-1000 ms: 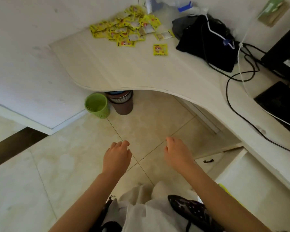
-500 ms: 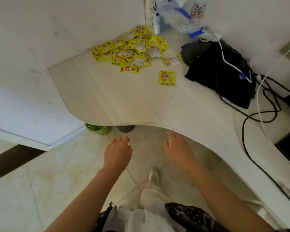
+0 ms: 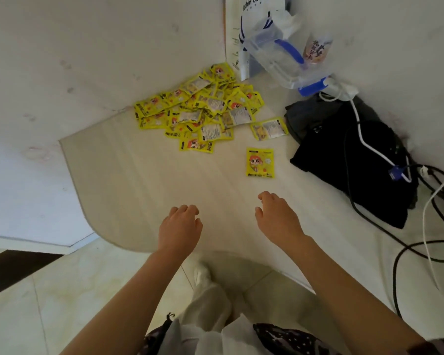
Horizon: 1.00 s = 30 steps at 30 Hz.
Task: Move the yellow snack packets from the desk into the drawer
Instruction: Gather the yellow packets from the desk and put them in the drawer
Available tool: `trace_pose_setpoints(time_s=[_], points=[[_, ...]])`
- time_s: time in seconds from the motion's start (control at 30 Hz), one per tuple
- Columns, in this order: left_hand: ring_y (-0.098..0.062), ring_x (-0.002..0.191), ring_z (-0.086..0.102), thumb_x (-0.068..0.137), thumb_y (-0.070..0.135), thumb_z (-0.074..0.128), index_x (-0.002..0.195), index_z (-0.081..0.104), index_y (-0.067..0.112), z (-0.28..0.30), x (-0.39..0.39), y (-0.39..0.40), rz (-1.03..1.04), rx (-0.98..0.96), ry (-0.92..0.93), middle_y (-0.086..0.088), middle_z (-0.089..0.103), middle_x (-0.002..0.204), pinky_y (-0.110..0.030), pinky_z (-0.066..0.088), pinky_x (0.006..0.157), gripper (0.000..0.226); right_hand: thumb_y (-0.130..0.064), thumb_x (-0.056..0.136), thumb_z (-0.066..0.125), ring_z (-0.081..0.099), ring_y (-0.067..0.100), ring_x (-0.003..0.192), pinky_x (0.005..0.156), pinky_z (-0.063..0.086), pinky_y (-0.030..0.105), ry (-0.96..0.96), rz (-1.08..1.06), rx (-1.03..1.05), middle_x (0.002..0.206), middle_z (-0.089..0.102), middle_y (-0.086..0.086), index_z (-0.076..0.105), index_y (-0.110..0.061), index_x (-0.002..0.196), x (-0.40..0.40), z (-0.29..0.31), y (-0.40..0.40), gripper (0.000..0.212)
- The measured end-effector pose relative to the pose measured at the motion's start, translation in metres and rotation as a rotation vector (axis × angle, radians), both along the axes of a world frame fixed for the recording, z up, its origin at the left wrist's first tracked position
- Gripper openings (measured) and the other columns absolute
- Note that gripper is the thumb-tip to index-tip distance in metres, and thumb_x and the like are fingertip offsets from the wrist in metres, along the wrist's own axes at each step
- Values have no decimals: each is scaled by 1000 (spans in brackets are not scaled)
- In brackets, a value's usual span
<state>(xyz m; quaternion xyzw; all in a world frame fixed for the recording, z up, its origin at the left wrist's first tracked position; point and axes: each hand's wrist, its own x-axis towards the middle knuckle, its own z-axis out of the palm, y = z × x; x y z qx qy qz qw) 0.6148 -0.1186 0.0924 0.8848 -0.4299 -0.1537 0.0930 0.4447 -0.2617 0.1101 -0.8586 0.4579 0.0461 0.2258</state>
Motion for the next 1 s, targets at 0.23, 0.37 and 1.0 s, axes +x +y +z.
trace_pose_setpoints(time_s=[0.23, 0.37, 1.0], points=[[-20, 115, 49, 95, 25, 46, 122, 57, 16, -6, 76, -71, -72, 34, 48, 0, 57, 123, -36, 48, 85, 30, -23, 97, 44, 54, 33, 111, 88, 47, 39, -21, -159, 101, 121, 55, 15, 48, -5, 124, 48, -12, -62, 32], [-22, 119, 46, 95, 24, 48, 121, 57, 14, -8, 120, -106, -114, 44, 62, -1, 52, 130, -37, 45, 88, 29, -20, 97, 46, 54, 34, 111, 87, 45, 38, -28, -295, 132, 121, 53, 20, 49, -1, 125, 70, -15, -91, 34], [-30, 112, 47, 84, 27, 63, 120, 54, 12, -43, 175, -185, -287, 145, 51, -9, 58, 111, -39, 42, 88, 40, -34, 88, 65, 43, 39, 120, 96, 42, 46, 196, -614, 171, 131, 39, 19, 34, -2, 132, 118, -51, -137, 63]])
